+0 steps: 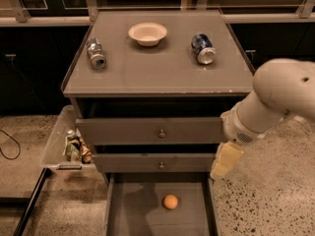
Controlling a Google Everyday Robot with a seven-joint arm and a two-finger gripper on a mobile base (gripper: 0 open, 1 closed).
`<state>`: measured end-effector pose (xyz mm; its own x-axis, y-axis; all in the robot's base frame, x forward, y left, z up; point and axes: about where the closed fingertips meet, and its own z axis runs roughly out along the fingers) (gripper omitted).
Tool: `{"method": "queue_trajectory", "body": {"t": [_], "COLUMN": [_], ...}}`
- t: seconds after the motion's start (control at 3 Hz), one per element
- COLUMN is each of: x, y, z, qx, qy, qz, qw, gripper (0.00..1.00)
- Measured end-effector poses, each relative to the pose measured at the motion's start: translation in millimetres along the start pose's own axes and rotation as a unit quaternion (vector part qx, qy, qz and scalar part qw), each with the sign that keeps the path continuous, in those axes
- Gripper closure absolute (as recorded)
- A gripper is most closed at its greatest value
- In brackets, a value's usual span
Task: Pick orange from bottom drawer and place on counter
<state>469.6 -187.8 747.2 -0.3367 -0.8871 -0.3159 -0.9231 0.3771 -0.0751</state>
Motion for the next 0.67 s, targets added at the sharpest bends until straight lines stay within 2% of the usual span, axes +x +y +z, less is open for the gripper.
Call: {"method": "queue_trajectory", "body": {"t": [0.33,0.67], "x": [11,31], "y": [-1,-2], "z": [49,100], "qx": [0.008,-0.002], "qy": [-0.027,-0.028], "qz": [-0.020,-0.028], "qw": [0.9994,0.9992], "gripper": [0.00,0.00]}}
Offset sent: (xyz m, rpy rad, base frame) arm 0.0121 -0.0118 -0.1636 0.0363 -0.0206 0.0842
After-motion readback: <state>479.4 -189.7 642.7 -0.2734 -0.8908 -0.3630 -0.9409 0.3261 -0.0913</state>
